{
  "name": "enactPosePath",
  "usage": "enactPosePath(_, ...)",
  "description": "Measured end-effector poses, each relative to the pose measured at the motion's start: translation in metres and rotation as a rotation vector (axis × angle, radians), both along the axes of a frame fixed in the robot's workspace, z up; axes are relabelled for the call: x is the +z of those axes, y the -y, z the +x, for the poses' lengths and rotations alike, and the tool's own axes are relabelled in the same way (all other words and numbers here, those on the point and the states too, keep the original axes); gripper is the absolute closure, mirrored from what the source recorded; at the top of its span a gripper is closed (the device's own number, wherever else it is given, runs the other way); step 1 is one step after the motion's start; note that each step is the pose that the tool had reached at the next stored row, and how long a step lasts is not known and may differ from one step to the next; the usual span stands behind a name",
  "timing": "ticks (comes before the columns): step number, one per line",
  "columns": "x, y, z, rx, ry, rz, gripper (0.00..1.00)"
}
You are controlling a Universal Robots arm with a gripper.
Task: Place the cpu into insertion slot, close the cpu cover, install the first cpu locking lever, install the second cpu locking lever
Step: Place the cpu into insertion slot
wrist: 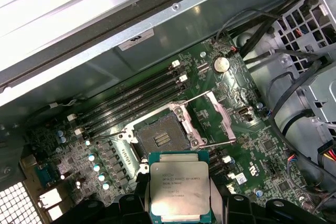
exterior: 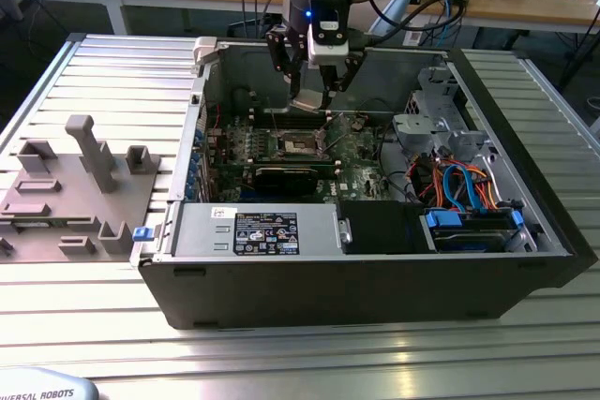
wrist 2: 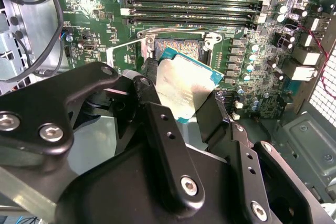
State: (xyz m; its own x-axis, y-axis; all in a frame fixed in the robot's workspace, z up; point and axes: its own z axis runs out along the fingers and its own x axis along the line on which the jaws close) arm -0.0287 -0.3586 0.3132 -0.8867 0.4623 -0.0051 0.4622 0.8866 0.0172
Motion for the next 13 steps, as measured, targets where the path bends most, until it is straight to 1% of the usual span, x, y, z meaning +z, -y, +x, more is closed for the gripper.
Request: enactPosePath(13, -0.0002, 0.0, 0.0, -0.005, 0.0, -0.0019, 0.46)
